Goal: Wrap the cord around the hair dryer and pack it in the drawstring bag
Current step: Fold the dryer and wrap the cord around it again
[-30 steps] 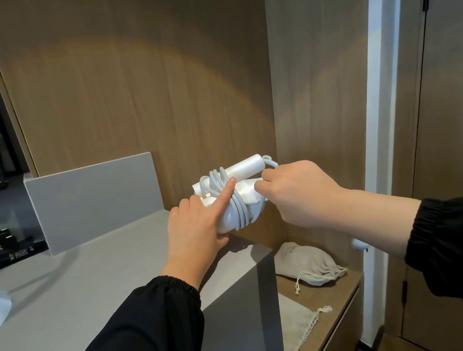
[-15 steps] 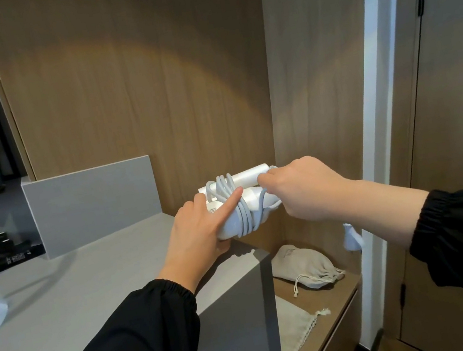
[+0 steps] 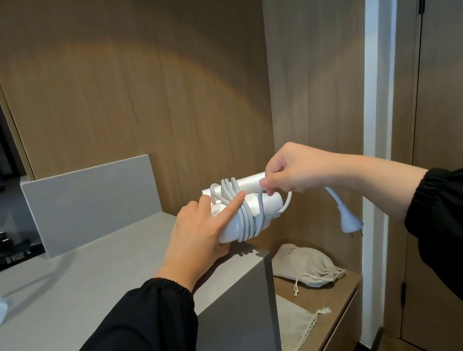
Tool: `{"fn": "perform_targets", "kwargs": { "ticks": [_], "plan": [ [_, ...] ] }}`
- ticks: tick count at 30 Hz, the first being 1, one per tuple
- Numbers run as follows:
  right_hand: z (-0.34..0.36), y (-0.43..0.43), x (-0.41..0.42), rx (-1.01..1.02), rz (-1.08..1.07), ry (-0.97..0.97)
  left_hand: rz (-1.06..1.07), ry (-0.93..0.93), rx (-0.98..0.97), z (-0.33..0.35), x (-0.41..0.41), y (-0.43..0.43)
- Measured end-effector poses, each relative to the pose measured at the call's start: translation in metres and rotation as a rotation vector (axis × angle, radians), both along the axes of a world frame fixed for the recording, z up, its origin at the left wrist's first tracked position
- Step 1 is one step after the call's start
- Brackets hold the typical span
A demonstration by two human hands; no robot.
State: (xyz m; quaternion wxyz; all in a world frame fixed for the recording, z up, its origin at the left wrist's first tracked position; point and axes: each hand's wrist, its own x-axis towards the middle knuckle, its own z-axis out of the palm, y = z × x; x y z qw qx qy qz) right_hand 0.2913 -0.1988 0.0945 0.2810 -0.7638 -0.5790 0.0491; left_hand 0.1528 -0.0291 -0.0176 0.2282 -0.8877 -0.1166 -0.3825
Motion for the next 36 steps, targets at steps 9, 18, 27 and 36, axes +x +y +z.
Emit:
{"fn": "perform_targets", "kwargs": {
  "ticks": [9,18,27,36],
  "plan": [
    [0.001,0.004,0.009,0.090,-0.118,-0.204,-0.029,0.018,0.030,0.004,-0.002,-0.002],
    [0.009,0.011,-0.002,0.074,-0.080,-0.381,-0.198,-0.008,0.131,0.006,-0.003,-0.010],
    [0.001,0.021,0.018,0.197,-0.189,-0.281,-0.220,-0.006,0.133,0.007,-0.003,-0.011],
    [-0.011,0.017,0.041,-0.076,-0.092,-0.074,-0.281,0.021,0.214,0.007,-0.003,-0.017]
  ]
}}
